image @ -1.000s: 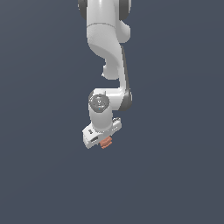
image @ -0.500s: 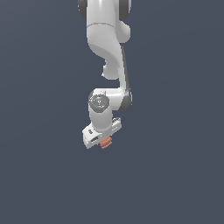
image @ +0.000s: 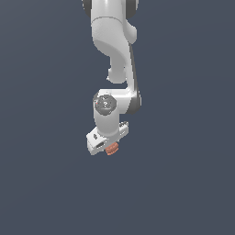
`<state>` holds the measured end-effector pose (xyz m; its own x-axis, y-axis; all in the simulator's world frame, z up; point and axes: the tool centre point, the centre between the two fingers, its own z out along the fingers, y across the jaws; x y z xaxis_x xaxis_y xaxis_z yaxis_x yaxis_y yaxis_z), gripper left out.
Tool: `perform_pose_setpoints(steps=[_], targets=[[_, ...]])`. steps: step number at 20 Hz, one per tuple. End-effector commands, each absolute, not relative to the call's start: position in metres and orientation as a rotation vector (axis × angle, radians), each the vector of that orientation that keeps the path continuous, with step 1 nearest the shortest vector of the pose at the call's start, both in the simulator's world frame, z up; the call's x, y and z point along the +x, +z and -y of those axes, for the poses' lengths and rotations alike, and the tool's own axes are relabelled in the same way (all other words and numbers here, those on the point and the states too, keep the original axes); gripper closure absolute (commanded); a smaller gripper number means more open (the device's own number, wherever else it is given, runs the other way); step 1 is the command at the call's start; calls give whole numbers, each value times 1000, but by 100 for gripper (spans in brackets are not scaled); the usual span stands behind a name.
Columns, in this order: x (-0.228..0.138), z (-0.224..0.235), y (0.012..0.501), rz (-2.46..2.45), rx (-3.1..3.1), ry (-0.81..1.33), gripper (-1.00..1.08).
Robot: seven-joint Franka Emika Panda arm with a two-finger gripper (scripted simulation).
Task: Pick up the object and move it to a goal position.
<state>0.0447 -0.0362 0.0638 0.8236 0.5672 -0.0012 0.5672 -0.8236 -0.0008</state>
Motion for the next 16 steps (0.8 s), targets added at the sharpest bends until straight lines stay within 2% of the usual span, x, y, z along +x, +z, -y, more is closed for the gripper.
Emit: perform_pose_setpoints(steps=[1,16], targets=[[49,32,79,934,-3000,0,108],[92,-1,214,934,-2999,0,108]])
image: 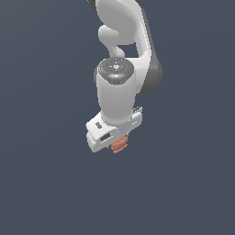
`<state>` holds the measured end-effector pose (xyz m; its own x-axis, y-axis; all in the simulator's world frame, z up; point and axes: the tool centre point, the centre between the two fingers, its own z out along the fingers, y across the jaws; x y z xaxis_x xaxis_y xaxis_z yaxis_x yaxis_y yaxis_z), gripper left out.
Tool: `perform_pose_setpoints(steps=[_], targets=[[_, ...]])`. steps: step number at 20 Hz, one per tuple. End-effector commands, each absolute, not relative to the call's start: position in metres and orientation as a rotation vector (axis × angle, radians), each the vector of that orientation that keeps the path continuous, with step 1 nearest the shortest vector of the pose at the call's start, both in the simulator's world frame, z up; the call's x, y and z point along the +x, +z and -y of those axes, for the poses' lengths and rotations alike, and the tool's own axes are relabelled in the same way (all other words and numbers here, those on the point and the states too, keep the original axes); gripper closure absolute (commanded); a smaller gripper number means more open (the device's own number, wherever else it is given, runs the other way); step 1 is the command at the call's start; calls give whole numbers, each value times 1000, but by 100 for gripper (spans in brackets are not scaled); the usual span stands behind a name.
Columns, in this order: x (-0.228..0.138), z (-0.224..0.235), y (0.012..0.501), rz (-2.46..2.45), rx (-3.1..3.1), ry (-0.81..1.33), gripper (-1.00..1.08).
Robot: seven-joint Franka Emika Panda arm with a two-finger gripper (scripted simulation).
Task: Pick up the object and move it to a goal position.
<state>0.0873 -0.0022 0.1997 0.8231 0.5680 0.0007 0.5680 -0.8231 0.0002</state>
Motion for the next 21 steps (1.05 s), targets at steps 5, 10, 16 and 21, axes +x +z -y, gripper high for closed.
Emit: perform_pose_setpoints(steps=[5,10,16,21], targets=[[104,-11,251,-934,3000,0,108],[113,-16,274,-934,3000,0,108],[119,-20,288,-934,3000,0,108],[120,-20,291,-934,3000,0,108]])
